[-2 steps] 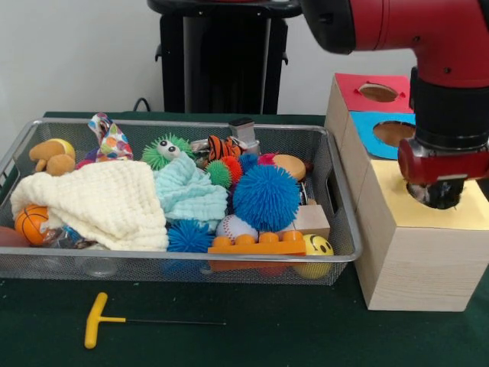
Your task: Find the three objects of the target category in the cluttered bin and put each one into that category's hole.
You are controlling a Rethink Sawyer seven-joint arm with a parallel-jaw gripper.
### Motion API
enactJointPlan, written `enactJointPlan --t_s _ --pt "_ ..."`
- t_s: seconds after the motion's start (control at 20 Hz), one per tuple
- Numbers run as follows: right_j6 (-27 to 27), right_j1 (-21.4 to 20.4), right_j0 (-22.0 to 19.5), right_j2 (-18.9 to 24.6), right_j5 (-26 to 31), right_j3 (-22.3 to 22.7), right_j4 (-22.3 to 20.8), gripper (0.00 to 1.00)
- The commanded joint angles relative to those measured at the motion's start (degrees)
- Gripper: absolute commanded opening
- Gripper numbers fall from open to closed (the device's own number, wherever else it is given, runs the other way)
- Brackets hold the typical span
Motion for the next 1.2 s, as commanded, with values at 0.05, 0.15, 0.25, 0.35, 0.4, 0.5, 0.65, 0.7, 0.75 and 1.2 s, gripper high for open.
enactJointPlan --t_s 0.05,0.15,0.25,0.35,0.4,0.5,0.65,0.7,0.75,1.2 --pt "7.16 -7.32 1.41 0.89 11.77 0.50 0.23 0.00" --pt "6.85 -7.50 1.10 1.26 12.07 0.54 0.30 0.00" --pt "7.09 -7.67 1.14 1.12 12.05 0.57 0.12 0.00" --pt "7.02 -7.49 0.97 1.23 11.87 0.43 -0.11 0.00" --pt "6.83 -7.24 0.81 1.36 11.61 0.32 -0.23 0.00" --pt "6.52 -6.85 0.52 1.57 11.18 0.21 -0.40 0.00" --pt "6.35 -6.16 0.41 1.67 11.14 -0.65 -0.60 0.00" --pt "6.41 -6.08 0.41 1.71 11.20 -0.74 -0.58 0.00" --pt "6.65 -6.12 0.53 1.54 11.24 -0.89 -0.61 0.00" --pt "5.92 -7.02 -0.10 1.18 13.14 -1.35 -0.82 0.00"
